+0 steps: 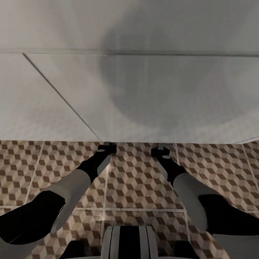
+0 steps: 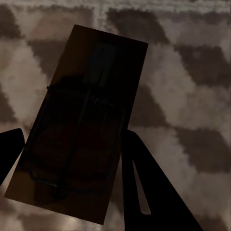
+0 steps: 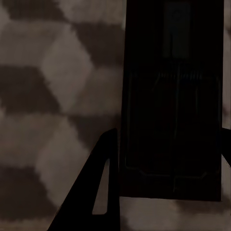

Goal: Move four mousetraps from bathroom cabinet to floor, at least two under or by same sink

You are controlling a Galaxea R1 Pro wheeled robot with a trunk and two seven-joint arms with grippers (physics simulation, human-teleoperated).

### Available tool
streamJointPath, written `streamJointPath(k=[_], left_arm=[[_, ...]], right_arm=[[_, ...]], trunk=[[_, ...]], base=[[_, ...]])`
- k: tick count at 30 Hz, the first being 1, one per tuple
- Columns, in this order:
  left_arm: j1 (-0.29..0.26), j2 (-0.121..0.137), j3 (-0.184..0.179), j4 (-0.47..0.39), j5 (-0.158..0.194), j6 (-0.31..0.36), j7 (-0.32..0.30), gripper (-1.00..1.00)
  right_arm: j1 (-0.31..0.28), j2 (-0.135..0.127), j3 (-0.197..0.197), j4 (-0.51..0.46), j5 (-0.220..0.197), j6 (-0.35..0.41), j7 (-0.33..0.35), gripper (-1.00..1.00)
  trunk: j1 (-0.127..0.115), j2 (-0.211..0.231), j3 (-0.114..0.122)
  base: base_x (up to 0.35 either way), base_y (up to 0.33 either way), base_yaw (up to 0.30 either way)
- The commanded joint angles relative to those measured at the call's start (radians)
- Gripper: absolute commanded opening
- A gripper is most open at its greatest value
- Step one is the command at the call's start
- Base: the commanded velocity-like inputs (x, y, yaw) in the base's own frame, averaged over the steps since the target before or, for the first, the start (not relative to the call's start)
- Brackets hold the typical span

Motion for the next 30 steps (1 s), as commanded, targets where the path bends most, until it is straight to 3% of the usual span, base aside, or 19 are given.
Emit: streamJointPath(k=[1,20,30], left_arm=[[0.000,0.001,-0.008,-0.002,0.007,0.005,0.008,-1.00],[0.000,0.000,-0.008,0.003,0.007,0.006,0.007,-1.00],[0.000,0.004,-0.010,0.010,0.005,0.004,-0.008,-1.00]], right_arm=[[0.000,0.000,0.000,0.001,0.004,-0.001,-0.004,-1.00],[0.000,-0.005,-0.003,0.013,0.002,-0.001,-0.004,-1.00],[-0.008,-0.018,-0.006,0.018,0.001,0.039,-0.004,-1.00]], trunk=[[0.000,0.000,-0.001],[0.000,0.000,-0.001],[0.000,0.000,-0.001]], base=[[0.083,0.000,0.000],[0.013,0.000,0.000],[0.000,0.000,0.000]])
